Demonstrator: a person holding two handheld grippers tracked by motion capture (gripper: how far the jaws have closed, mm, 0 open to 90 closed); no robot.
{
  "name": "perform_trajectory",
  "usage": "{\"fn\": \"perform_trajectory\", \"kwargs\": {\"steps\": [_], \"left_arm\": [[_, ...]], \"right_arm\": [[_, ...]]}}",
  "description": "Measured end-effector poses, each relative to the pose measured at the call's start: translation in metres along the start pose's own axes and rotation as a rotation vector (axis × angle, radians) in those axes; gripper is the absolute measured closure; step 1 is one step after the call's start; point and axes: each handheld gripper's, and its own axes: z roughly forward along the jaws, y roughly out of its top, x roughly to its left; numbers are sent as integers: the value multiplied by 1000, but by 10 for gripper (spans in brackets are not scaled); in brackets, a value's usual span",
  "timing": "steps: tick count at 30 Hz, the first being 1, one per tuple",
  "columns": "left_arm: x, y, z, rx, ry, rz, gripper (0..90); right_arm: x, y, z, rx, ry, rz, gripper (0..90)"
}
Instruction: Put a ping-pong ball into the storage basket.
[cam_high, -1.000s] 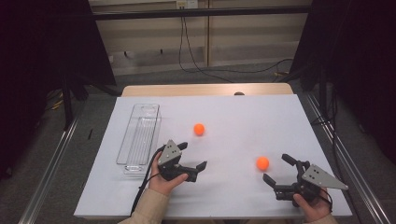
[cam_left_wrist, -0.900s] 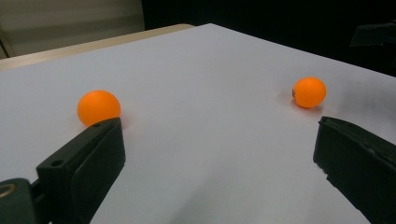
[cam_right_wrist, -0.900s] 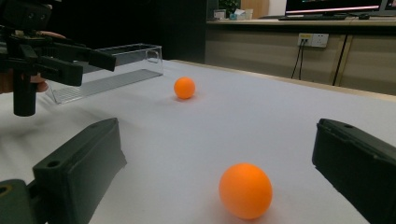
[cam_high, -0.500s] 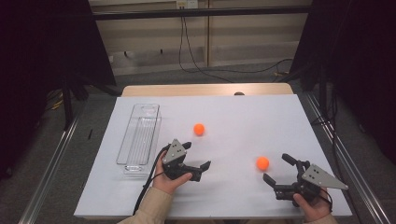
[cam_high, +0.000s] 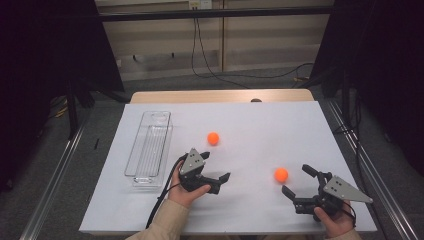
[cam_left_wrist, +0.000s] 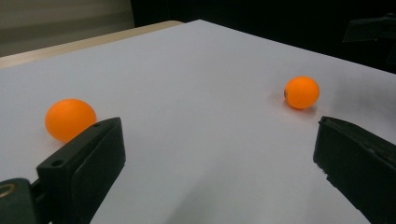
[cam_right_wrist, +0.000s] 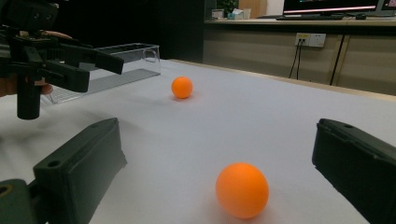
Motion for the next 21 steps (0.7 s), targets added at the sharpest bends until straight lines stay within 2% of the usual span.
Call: {"fn": "perform_trajectory", "kwargs": {"steps": [5,15,21], "left_arm": [[-3,1,3,9,-14,2,22],[-5,1,8,15,-11,4,22],[-7,2,12,17,-23,9,22]], "right_arm": [[0,0,0,0,-4,-2,16],[0,0,0,1,-6,-5,17],[0,0,0,0,-6,-4,17]]}}
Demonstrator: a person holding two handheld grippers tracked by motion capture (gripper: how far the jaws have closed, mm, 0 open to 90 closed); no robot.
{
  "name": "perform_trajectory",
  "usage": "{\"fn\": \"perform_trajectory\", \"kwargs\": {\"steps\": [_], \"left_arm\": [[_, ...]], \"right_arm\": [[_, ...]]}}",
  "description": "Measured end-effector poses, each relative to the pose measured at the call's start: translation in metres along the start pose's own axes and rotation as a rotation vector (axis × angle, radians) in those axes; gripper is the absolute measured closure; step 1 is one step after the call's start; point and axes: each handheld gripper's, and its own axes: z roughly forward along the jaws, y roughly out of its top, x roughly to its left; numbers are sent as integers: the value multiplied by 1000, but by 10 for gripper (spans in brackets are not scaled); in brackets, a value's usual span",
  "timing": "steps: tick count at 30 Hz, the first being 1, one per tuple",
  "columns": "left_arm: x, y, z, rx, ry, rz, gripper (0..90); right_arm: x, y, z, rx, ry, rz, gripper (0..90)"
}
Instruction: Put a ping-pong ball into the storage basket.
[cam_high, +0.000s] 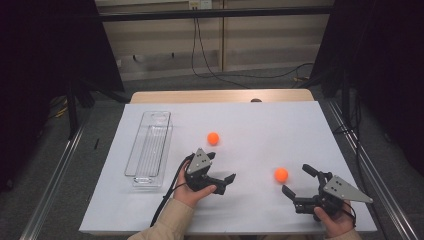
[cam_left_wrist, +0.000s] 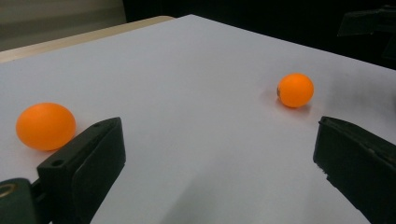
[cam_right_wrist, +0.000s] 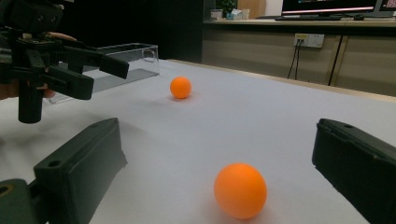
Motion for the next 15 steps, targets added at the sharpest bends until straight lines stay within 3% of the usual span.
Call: {"fn": "perform_trajectory", "kwargs": {"steps": [15], "left_arm": [[-4,2,9,12,-18,8,22]], "right_arm": [[0,0,0,-2,-1,1,17]]}}
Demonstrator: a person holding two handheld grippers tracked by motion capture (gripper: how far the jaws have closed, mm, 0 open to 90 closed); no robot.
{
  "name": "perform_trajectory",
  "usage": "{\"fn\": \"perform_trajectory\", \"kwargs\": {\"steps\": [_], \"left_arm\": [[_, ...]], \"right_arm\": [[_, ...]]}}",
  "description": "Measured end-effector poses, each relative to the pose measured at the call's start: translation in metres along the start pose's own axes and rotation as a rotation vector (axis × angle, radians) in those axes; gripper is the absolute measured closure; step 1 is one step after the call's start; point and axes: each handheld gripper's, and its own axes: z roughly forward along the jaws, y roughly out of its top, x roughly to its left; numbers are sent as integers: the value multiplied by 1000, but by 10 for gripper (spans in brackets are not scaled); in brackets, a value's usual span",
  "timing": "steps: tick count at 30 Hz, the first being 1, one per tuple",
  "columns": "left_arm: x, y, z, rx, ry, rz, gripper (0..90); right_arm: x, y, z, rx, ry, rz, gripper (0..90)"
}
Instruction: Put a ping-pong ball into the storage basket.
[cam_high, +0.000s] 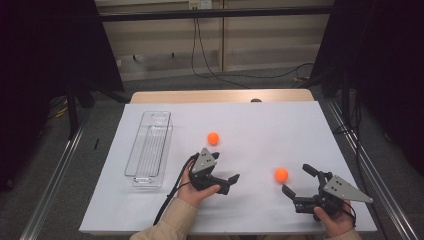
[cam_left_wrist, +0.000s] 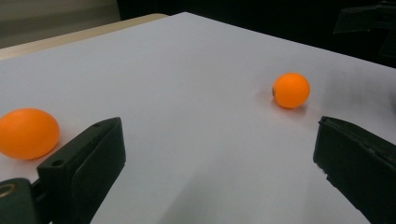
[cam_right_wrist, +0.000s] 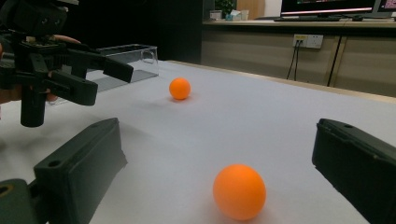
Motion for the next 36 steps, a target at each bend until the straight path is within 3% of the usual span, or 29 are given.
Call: {"fn": "perform_trajectory", "kwargs": {"steps": [36], "left_arm": [[-6,3,22,39,-23,-2,30]], "right_arm": [[0,0,0,-3,8,0,18]]}}
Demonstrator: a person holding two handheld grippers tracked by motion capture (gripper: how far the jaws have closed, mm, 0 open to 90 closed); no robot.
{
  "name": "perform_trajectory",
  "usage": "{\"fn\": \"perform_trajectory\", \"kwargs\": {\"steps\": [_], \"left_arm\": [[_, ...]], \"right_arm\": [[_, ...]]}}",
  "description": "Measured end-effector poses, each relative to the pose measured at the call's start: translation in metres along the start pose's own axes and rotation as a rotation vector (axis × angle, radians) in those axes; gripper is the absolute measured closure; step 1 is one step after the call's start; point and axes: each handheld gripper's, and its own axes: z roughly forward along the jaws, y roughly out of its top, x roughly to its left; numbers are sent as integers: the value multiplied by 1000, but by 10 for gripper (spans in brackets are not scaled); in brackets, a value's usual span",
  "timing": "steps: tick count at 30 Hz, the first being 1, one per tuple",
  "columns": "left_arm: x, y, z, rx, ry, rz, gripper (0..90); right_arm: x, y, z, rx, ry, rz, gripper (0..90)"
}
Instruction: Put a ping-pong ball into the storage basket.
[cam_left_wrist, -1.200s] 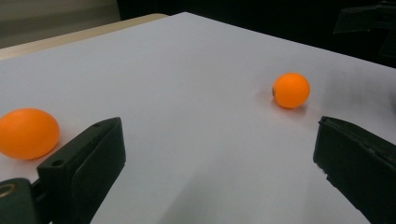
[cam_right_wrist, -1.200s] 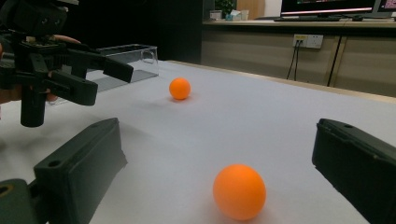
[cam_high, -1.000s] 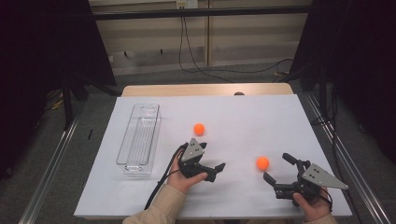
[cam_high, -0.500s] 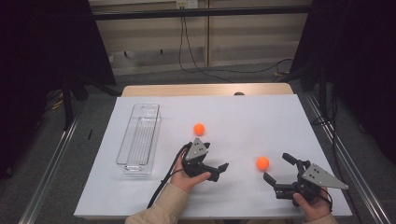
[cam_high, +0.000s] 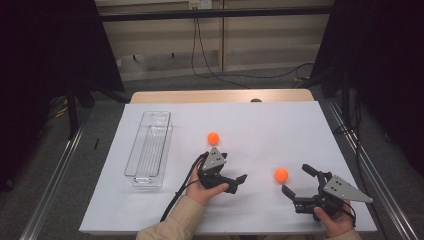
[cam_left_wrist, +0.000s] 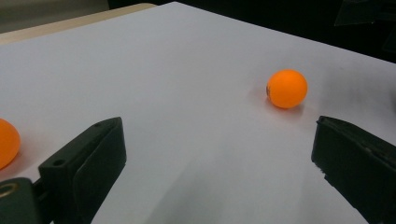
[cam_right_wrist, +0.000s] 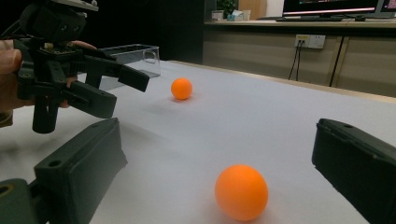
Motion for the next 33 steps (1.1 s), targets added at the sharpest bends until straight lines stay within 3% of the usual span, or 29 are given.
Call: {"fn": "perform_trajectory", "kwargs": {"steps": [10,33], "left_arm": [[-2,2,6,10,5,8,30],[-6,5,21,40,-26,1,28]], "right_arm": [[0,0,0,-2,-1,0,19],[1,0,0,-1,2,-4,19]]}}
